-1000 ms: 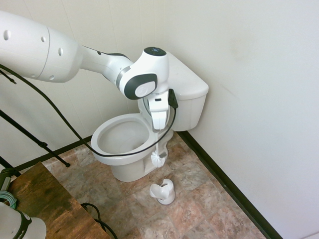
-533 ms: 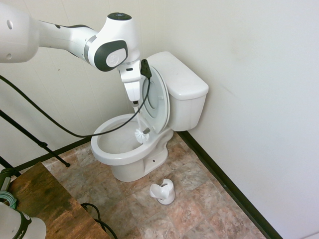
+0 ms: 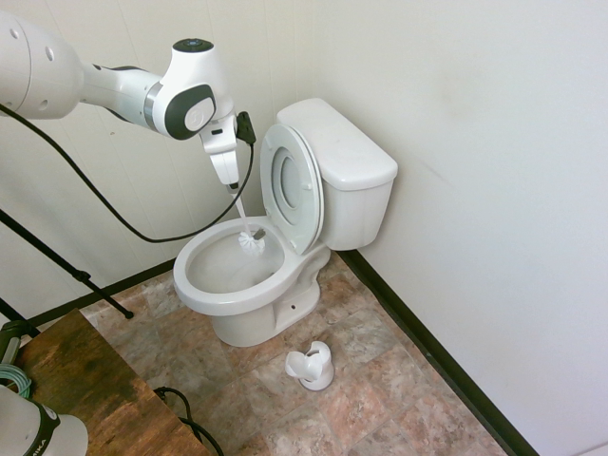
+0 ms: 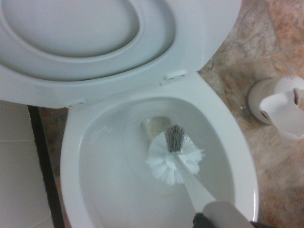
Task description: Clean the toilet
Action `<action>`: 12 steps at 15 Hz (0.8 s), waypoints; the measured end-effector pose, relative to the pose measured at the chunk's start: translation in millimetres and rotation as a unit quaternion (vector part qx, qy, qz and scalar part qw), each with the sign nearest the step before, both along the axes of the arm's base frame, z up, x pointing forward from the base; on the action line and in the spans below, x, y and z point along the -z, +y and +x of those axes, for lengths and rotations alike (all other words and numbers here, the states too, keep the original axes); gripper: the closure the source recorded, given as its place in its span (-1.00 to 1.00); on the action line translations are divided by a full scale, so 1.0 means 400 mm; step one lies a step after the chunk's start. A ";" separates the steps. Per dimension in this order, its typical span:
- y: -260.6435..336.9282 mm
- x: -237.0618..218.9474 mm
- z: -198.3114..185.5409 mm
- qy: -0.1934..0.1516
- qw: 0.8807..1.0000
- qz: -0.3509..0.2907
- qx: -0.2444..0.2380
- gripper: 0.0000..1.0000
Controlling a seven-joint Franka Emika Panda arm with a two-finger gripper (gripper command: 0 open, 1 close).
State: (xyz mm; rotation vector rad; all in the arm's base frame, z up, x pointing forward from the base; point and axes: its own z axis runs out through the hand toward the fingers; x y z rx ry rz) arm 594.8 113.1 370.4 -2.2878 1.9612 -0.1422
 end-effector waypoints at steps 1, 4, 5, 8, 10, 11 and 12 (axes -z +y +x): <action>0.027 0.030 0.001 0.002 1.000 0.001 -0.001 1.00; 0.076 0.131 0.010 0.011 1.000 -0.004 0.005 1.00; 0.085 0.159 0.019 0.010 1.000 -0.007 0.009 1.00; 0.112 0.200 0.063 0.008 1.000 -0.014 0.016 1.00; 0.123 0.208 0.073 0.007 1.000 -0.015 0.020 1.00; 0.130 0.221 0.079 0.008 1.000 -0.015 0.024 1.00; 0.136 0.241 0.086 0.008 0.999 -0.015 0.029 1.00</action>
